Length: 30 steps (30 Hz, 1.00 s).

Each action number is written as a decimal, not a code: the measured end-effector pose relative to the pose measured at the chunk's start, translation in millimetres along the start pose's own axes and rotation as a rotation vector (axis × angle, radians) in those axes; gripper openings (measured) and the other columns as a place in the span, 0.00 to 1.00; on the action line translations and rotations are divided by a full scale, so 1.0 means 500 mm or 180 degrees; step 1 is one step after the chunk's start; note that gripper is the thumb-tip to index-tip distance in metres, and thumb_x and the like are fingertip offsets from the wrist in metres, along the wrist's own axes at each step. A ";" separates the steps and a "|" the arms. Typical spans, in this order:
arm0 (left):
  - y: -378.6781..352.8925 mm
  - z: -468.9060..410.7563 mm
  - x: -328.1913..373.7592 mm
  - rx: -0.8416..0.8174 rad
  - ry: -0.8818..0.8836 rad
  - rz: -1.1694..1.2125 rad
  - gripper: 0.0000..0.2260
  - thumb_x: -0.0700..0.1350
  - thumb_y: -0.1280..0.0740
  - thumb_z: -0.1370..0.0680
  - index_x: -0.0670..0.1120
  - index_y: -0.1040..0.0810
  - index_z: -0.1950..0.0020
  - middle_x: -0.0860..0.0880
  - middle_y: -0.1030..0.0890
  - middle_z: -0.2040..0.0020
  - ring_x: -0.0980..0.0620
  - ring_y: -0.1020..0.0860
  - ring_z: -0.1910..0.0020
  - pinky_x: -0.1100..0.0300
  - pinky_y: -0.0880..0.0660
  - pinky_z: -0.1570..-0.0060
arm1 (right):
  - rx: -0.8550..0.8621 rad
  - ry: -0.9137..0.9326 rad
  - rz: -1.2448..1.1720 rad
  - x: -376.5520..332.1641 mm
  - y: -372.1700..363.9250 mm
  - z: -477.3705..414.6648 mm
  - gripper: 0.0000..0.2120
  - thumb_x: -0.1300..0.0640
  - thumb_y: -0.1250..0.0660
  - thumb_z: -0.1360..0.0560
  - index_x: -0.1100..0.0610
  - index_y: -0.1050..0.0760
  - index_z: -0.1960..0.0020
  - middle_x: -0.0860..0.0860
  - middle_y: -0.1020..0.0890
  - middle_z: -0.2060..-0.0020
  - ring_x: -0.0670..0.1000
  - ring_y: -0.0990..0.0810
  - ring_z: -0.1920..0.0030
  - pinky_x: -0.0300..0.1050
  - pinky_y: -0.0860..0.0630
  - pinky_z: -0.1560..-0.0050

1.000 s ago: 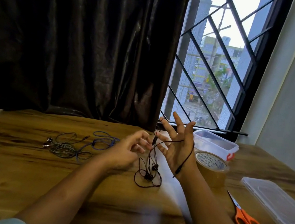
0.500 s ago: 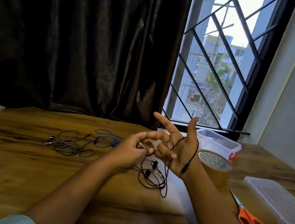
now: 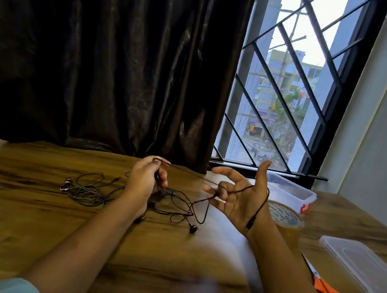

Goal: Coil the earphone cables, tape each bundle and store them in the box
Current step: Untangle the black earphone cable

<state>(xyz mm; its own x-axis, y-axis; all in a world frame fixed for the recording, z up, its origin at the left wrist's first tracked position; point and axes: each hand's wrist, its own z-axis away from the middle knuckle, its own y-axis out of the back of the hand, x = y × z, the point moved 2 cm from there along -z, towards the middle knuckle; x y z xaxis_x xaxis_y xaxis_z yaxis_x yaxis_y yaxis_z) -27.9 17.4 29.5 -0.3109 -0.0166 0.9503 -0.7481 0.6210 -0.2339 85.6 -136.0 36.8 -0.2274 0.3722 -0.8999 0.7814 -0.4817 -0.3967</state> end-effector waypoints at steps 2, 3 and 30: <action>-0.003 0.003 0.003 -0.0059 0.0176 0.0549 0.13 0.39 0.48 0.18 0.43 0.26 0.56 0.49 0.32 0.71 0.56 0.34 0.77 0.62 0.36 0.72 | 0.0174 -0.0125 0.0454 0.003 0.001 -0.004 0.45 0.25 0.61 0.30 0.61 0.22 0.53 0.54 0.29 0.81 0.58 0.22 0.64 0.44 0.27 0.63; -0.006 0.004 0.008 -0.0108 0.0243 0.0797 0.13 0.39 0.48 0.18 0.43 0.26 0.56 0.49 0.33 0.72 0.56 0.36 0.79 0.63 0.38 0.74 | 0.0256 -0.0199 0.0661 0.007 0.003 -0.009 0.45 0.26 0.62 0.29 0.61 0.22 0.54 0.54 0.30 0.82 0.57 0.22 0.66 0.42 0.29 0.66; 0.017 -0.012 0.007 0.0230 -0.0955 -0.1911 0.09 0.51 0.39 0.20 0.48 0.24 0.54 0.57 0.27 0.66 0.59 0.29 0.65 0.60 0.30 0.62 | 0.1519 0.0744 0.5651 0.006 0.019 -0.003 0.25 0.59 0.44 0.23 0.46 0.37 0.28 0.48 0.27 0.33 0.57 0.25 0.40 0.51 0.26 0.50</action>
<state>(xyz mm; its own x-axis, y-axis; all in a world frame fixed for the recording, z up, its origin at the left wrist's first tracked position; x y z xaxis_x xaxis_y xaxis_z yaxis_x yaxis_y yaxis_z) -31.9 27.2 32.1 0.0295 -0.5659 0.8239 -0.8760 0.3824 0.2940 93.1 -138.6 30.6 0.6825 -0.6896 -0.2423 -0.2355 -0.5214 0.8202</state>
